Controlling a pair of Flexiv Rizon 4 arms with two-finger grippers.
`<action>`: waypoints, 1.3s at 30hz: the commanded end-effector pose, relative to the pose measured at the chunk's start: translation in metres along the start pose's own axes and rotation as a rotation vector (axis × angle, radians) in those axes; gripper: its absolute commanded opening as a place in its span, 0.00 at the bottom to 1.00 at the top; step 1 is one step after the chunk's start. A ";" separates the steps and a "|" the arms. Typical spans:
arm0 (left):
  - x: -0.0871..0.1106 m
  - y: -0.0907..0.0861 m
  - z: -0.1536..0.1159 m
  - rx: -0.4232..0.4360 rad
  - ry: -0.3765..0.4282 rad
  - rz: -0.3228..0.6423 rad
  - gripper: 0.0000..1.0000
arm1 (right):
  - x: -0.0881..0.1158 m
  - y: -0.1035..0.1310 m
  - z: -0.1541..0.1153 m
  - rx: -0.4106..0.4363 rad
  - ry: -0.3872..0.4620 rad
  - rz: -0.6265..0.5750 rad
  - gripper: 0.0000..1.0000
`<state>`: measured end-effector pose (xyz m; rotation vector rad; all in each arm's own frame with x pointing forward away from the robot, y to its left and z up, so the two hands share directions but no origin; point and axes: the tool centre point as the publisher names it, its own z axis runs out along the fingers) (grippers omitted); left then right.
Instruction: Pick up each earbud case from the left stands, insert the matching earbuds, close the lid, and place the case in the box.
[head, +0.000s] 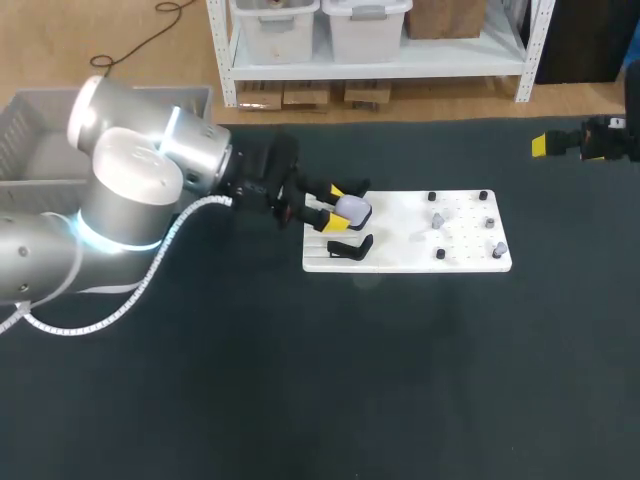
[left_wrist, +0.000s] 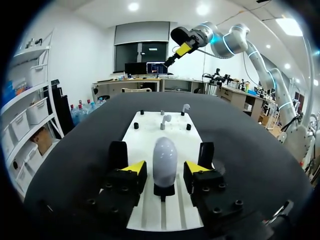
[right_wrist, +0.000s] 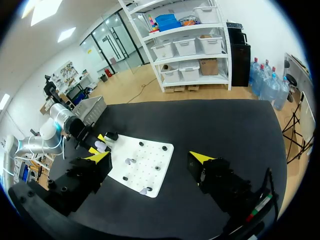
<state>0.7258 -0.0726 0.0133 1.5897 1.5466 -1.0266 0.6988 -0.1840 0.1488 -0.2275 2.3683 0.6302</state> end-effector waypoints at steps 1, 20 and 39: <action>0.001 -0.002 0.004 -0.003 0.002 0.008 0.45 | 0.000 0.001 0.000 0.003 0.001 0.000 1.00; -0.005 -0.005 -0.004 -0.022 -0.016 0.031 0.00 | 0.000 0.001 0.000 0.003 0.001 0.000 1.00; -0.090 -0.036 -0.068 -0.038 -0.269 0.120 0.00 | 0.000 0.001 0.000 0.003 0.001 0.000 1.00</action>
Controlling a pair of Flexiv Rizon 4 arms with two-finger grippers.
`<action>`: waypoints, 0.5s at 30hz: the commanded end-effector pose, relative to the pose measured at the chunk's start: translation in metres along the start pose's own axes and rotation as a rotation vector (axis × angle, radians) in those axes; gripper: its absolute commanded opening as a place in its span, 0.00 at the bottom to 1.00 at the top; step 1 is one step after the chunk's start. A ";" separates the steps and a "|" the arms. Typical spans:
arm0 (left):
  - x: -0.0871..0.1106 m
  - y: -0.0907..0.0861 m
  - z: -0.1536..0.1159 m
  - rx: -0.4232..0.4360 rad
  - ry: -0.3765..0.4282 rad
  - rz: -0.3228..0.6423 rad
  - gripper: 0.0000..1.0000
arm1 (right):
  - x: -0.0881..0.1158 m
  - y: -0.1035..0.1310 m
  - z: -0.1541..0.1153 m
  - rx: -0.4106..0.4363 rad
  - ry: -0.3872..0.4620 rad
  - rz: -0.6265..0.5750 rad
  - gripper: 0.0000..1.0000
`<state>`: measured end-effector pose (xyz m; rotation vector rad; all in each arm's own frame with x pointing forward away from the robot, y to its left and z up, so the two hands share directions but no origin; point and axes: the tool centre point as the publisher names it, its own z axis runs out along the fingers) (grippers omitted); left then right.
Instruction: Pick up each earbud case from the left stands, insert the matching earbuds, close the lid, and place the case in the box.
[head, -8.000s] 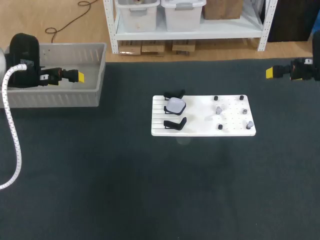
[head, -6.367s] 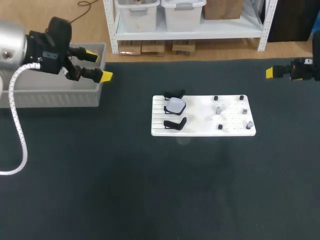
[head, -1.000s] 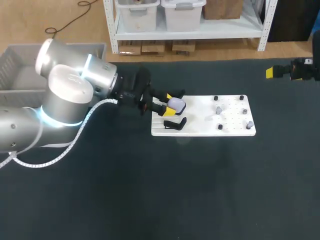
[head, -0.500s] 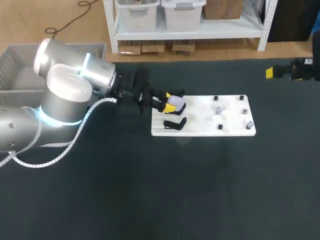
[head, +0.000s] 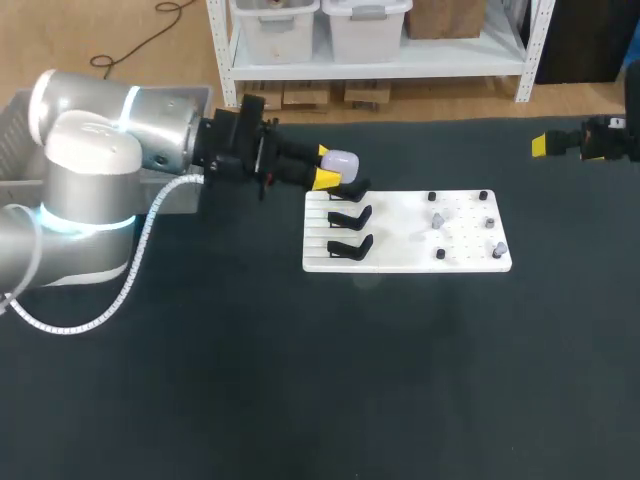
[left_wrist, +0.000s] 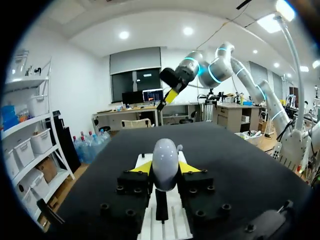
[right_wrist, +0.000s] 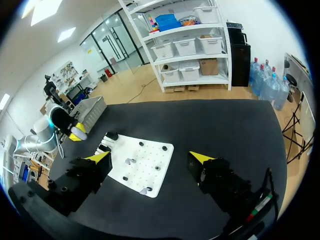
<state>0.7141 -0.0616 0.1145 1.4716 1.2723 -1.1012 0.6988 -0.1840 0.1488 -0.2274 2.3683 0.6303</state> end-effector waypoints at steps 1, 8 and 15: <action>-0.014 -0.020 -0.012 -0.028 -0.032 0.002 0.00 | 0.000 0.001 0.000 0.003 0.001 0.000 1.00; -0.038 -0.037 -0.021 -0.009 -0.103 -0.017 0.00 | 0.000 0.001 0.000 0.003 0.001 0.000 1.00; -0.044 -0.043 -0.024 -0.007 -0.126 -0.065 0.00 | 0.000 0.001 0.000 0.003 0.001 0.000 1.00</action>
